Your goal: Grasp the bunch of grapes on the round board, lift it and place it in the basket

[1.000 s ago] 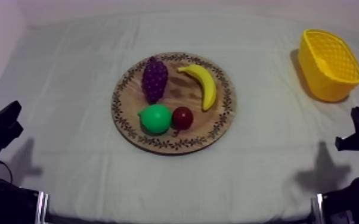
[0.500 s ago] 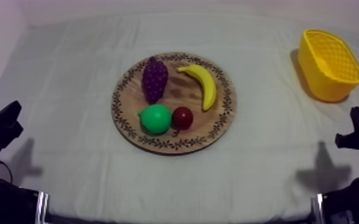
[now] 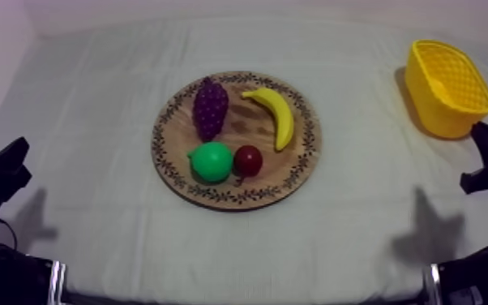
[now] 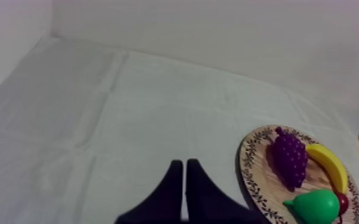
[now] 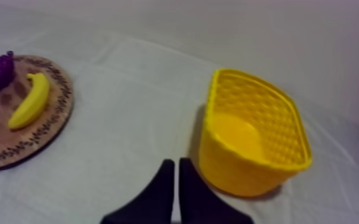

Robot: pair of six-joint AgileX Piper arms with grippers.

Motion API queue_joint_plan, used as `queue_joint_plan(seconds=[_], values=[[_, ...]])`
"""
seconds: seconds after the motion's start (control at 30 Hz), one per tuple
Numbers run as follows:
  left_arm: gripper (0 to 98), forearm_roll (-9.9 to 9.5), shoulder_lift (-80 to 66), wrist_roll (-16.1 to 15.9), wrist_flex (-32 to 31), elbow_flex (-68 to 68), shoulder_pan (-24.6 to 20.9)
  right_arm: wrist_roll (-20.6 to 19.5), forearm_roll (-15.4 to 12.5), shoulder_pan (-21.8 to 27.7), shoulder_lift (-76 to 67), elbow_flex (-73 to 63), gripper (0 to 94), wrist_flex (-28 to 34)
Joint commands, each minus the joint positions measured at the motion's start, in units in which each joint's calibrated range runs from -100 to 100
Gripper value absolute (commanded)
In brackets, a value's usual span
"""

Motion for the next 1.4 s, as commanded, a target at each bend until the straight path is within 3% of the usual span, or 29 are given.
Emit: queue_joint_plan(seconds=[0.0,0.17,0.5,0.8,1.17,1.37], values=[[0.1,0.01,0.0,-0.01,-0.03,-0.04,-0.01,-1.82,1.31,-3.73,4.33,-3.87,0.5,0.03],[0.1,0.01,0.0,-0.01,-0.03,-0.04,-0.01,-4.54,4.08,-8.83,12.67,-11.76,0.5,-0.15],[0.1,0.01,0.0,-0.01,-0.03,-0.04,-0.01,-6.51,5.58,-16.75,29.87,-28.44,0.5,2.48],[0.1,0.01,0.0,-0.01,-0.03,-0.04,-0.01,-10.0,6.84,-23.61,45.34,-46.54,0.5,9.5],[0.1,0.01,0.0,-0.01,-0.03,-0.04,-0.01,-19.49,10.61,-27.62,62.77,-65.19,0.5,12.94],[0.1,0.01,0.0,-0.01,-0.03,-0.04,-0.01,-25.76,13.14,-29.6,73.44,-75.25,0.5,18.01]])
